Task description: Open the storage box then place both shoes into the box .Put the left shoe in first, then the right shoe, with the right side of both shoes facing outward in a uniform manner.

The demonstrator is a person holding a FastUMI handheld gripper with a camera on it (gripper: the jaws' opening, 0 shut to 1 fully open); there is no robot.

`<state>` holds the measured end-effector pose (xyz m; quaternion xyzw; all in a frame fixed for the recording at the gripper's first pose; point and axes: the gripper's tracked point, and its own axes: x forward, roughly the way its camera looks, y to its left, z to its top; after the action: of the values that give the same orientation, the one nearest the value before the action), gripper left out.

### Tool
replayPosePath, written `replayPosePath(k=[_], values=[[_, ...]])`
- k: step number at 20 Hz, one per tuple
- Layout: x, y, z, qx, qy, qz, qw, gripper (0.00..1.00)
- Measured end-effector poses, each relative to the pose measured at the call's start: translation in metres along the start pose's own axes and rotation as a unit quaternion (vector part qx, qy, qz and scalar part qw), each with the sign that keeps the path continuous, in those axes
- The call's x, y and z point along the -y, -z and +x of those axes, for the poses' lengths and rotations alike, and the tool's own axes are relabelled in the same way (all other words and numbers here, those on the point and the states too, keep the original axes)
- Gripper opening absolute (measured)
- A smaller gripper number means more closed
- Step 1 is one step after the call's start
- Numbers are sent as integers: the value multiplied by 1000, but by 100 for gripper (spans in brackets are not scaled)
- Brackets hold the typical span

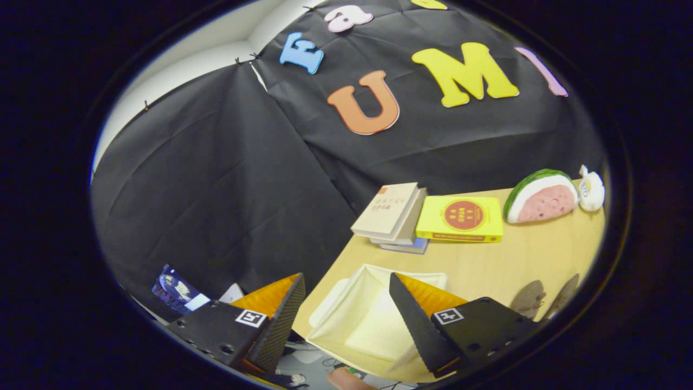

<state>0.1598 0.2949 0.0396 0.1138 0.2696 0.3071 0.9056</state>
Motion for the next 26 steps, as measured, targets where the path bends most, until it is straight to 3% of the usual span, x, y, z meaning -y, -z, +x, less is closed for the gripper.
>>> replayPosePath(k=[9, 14, 26], values=[[169, 37, -55, 19, 155, -16, 988, 96], [245, 69, -68, -1, 209, 2, 978, 96], [315, 161, -70, -55, 243, 12, 968, 96]])
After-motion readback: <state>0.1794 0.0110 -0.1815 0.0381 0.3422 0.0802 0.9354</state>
